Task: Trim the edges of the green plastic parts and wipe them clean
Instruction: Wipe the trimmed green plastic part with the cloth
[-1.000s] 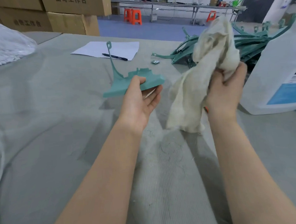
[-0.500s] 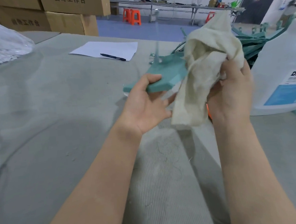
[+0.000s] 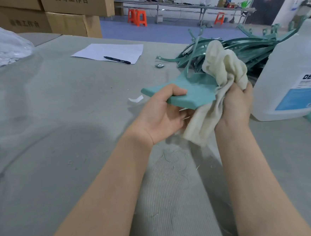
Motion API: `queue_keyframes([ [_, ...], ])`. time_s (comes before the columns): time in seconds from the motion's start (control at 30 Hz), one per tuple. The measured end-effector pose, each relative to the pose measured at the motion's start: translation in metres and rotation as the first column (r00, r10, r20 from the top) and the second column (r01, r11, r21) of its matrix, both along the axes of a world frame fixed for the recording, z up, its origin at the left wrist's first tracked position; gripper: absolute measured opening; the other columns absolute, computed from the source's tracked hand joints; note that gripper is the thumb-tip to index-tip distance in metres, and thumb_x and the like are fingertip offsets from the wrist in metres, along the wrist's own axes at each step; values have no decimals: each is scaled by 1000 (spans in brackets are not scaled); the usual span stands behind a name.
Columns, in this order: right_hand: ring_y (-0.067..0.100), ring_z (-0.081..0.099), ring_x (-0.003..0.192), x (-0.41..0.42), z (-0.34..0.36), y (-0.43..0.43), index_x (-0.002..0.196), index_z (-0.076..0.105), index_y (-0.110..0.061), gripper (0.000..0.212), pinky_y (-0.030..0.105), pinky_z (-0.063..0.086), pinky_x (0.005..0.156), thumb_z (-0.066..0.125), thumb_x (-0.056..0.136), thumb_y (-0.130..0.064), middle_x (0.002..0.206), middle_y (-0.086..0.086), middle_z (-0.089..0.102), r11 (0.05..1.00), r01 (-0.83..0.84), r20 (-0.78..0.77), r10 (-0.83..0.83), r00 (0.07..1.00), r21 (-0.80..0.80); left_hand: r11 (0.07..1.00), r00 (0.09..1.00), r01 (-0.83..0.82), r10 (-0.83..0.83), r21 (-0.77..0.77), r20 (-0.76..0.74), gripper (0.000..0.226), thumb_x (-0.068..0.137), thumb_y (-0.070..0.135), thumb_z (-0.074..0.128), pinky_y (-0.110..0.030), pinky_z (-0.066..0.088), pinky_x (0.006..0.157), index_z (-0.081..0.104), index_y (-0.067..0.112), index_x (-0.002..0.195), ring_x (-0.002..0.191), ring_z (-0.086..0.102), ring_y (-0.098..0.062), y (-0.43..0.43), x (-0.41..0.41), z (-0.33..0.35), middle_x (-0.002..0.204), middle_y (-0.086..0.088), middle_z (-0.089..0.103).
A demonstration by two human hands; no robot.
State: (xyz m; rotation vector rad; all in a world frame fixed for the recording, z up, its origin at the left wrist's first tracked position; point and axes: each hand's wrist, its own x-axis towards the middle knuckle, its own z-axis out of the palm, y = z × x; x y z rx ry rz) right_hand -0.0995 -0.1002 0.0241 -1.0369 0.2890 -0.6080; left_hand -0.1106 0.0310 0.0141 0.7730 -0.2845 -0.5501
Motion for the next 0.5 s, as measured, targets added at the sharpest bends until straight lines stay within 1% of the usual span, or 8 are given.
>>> queue_keyframes([
  [0.03,17,62,82,1,-1,1,104,56,-17,27,28,54,77,48,92,6,95,6,63,998,11,5,-10,1000,-62,997,998,-64,63,-42,-17,40,68,16,50,-25,51,65,52,5,107,58,58,-15,-1,2,1,79,-6,61],
  [0.1,27,63,95,3,-2,5,102,58,-19,38,39,53,89,42,89,13,105,13,66,983,2,11,0,1000,-184,973,978,-205,201,-105,-49,38,70,17,49,-27,49,76,53,5,106,67,58,-17,0,6,1,81,-7,61],
  [0.2,17,52,76,6,-8,15,89,65,-19,36,36,43,71,39,89,7,79,2,62,892,-107,-76,82,994,-439,936,947,-322,318,-144,-56,20,86,19,43,-27,47,75,60,10,94,71,58,-16,6,10,-1,78,-2,64],
  [0.27,13,50,74,4,-11,24,81,66,-14,22,33,39,72,49,95,-16,73,0,62,851,-259,-146,216,965,-458,914,929,-370,369,-167,-41,24,92,20,39,-26,50,66,61,11,93,69,62,-14,11,12,-2,75,0,66],
  [0.33,11,61,85,4,-16,30,92,68,-8,43,35,47,82,56,88,-49,91,8,73,799,-420,-206,366,907,-429,891,911,-409,409,-197,-40,24,94,18,39,-25,52,64,61,8,95,71,65,-15,14,13,-2,77,-2,68],
  [0.37,13,66,95,5,-19,33,102,68,-10,50,39,51,89,59,83,-56,102,8,73,763,-469,-240,403,883,-445,885,907,-419,419,-201,-46,23,94,16,39,-25,52,66,61,7,96,72,64,-15,15,13,-2,79,-3,67],
  [0.43,24,67,106,4,-22,36,111,65,-12,37,51,50,96,65,88,-42,110,9,71,731,-497,-260,424,868,-468,887,910,-414,409,-204,-71,22,93,15,40,-24,54,66,61,6,95,72,64,-16,16,12,0,79,-5,67],
  [0.5,30,67,104,5,-23,35,102,66,-12,14,55,50,95,64,93,-23,107,12,71,768,-442,-249,366,897,-464,906,926,-377,368,-190,-81,24,93,15,41,-25,54,65,62,4,94,70,65,-16,14,10,2,80,-7,68],
])
